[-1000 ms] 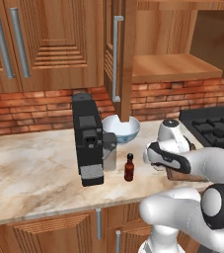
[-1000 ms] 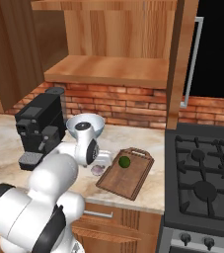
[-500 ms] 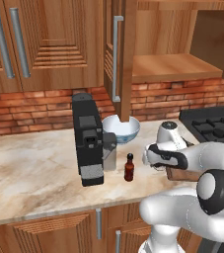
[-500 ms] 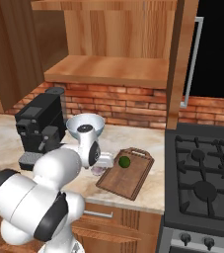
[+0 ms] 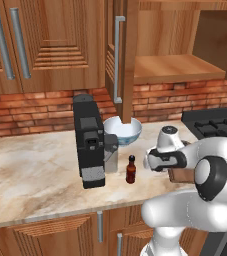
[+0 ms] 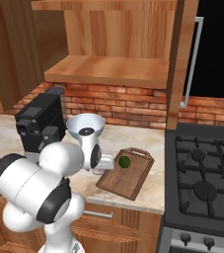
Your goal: Open the cabinet. Place the bowl and condiment on the counter. Then place the lime and garlic on the cutting board.
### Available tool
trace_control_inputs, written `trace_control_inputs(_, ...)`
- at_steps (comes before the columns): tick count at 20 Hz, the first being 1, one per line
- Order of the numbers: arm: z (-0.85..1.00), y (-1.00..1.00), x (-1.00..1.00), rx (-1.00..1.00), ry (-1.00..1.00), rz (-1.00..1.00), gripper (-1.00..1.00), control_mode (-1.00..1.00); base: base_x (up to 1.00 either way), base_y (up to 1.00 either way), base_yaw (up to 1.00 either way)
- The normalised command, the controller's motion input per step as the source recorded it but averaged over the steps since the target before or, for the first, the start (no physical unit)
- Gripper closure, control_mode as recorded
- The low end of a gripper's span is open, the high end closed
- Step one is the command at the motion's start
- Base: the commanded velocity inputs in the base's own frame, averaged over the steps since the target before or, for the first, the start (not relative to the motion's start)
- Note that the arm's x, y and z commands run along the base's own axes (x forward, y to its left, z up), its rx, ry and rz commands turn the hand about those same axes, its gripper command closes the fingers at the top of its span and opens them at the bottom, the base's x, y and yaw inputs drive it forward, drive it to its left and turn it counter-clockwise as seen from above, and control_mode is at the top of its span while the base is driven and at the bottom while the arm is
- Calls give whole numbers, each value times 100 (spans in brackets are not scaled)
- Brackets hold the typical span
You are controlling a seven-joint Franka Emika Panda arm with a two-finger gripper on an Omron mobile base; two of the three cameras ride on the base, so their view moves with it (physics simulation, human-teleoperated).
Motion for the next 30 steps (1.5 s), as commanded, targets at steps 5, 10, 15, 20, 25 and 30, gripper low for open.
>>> trace_control_inputs(5, -28, -4, 9, 0, 1, 0, -100, -100, 0, 0, 0)
trace_control_inputs(10, -31, -3, 7, 0, 2, 0, 100, -100, 0, 0, 0)
trace_control_inputs(15, -11, -4, 3, 0, 0, 0, 100, -100, 0, 0, 0)
trace_control_inputs(20, 8, -3, 0, 0, -3, 0, 100, -100, 0, 0, 0)
trace_control_inputs(25, 35, -6, -2, 0, -1, -2, 100, -100, 0, 0, 0)
trace_control_inputs(30, 37, -21, -4, 0, 8, -6, 100, -100, 0, 0, 0)
